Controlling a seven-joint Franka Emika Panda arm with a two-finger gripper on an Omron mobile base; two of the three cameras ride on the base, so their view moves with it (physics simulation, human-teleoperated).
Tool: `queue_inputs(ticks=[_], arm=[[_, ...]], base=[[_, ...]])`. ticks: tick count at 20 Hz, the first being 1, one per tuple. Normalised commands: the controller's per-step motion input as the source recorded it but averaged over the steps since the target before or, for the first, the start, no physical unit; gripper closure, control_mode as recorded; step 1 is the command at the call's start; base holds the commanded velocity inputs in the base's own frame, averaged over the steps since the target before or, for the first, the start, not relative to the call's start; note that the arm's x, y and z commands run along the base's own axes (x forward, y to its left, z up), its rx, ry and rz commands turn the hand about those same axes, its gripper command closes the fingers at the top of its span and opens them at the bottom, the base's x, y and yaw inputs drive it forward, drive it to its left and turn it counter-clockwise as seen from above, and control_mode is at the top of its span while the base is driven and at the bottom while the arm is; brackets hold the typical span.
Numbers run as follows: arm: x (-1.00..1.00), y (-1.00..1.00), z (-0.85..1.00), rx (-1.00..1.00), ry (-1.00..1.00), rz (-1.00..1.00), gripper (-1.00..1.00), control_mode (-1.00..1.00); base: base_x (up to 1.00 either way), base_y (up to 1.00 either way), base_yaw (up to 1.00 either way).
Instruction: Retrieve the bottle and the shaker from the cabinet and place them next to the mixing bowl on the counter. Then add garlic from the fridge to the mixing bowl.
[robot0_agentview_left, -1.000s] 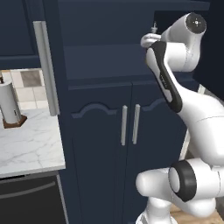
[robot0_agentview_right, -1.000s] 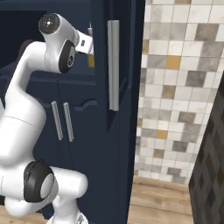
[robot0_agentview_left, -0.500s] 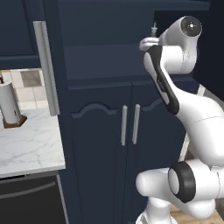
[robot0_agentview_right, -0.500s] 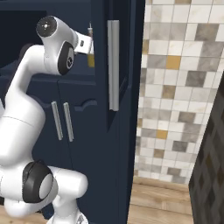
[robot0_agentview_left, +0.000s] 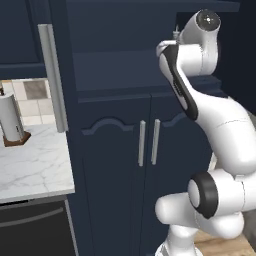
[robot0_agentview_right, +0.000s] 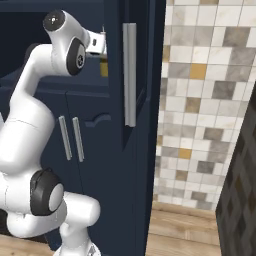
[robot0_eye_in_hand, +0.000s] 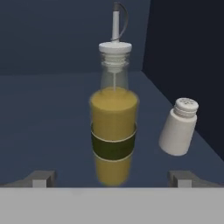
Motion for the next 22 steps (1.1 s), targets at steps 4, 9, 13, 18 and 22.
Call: queue_inputs(ticks=[4, 9, 13, 18, 22], arm=[[0.36, 0.00, -0.02, 0.00, 0.00, 0.00, -1.00, -1.00], [0.33, 0.00, -0.04, 0.00, 0.00, 0.00, -1.00, -1.00], [0.03, 0.00, -0.05, 0.05, 0.00, 0.00, -1.00, -1.00], [-0.11, 0.00, -0.06, 0.06, 0.00, 0.00, -1.00, -1.00], [0.00, 0.00, -0.40, 0.02, 0.00, 0.00, -1.00, -1.00]], base=[[0.00, 0.00, 0.00], [0.00, 0.00, 0.00], [0.00, 0.00, 0.00], [0.00, 0.00, 0.00], [0.00, 0.00, 0.00]])
